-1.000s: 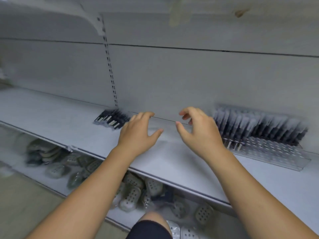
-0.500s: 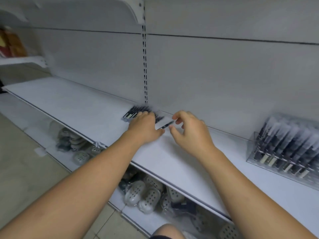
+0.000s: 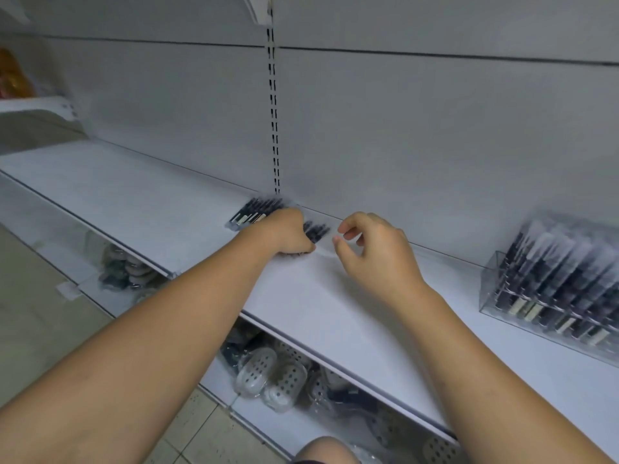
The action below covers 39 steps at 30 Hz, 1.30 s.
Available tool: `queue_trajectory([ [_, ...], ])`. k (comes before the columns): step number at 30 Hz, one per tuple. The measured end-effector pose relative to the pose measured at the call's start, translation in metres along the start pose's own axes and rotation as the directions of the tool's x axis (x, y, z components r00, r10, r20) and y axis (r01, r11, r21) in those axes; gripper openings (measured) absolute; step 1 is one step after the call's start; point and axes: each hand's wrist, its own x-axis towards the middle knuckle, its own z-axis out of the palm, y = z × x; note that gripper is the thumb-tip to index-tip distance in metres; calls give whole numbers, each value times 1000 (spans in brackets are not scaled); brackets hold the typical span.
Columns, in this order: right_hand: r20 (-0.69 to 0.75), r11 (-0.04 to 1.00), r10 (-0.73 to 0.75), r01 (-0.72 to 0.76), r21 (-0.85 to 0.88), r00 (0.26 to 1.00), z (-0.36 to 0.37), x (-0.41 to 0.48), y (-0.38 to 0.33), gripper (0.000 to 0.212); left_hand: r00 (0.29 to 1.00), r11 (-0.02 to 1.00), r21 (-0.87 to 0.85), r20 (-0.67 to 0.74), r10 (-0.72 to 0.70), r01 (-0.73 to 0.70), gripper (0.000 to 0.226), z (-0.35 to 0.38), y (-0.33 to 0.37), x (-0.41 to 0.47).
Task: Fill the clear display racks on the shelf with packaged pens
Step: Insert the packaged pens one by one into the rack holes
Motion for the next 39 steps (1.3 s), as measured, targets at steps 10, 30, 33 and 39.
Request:
queue_trajectory([
  [10, 16, 1000, 18, -18, 0, 1000, -18, -7, -2, 10, 996, 981, 195, -92, 13, 5, 46, 34, 22, -9],
  [30, -73, 824, 314, -233, 516, 947, -139, -110, 25, 10, 879, 389, -833, -214, 427, -392, 11, 54, 132, -161],
  [33, -100, 790, 328, -215, 574, 939, -165, -132, 36, 8, 831, 284, -865, -232, 505, -414, 14, 64, 173, -175],
  [39, -256, 806, 383, -186, 562, 887, -206, -170, 71, 13, 750, 242, -826, -288, 596, -510, 13, 92, 238, -178],
])
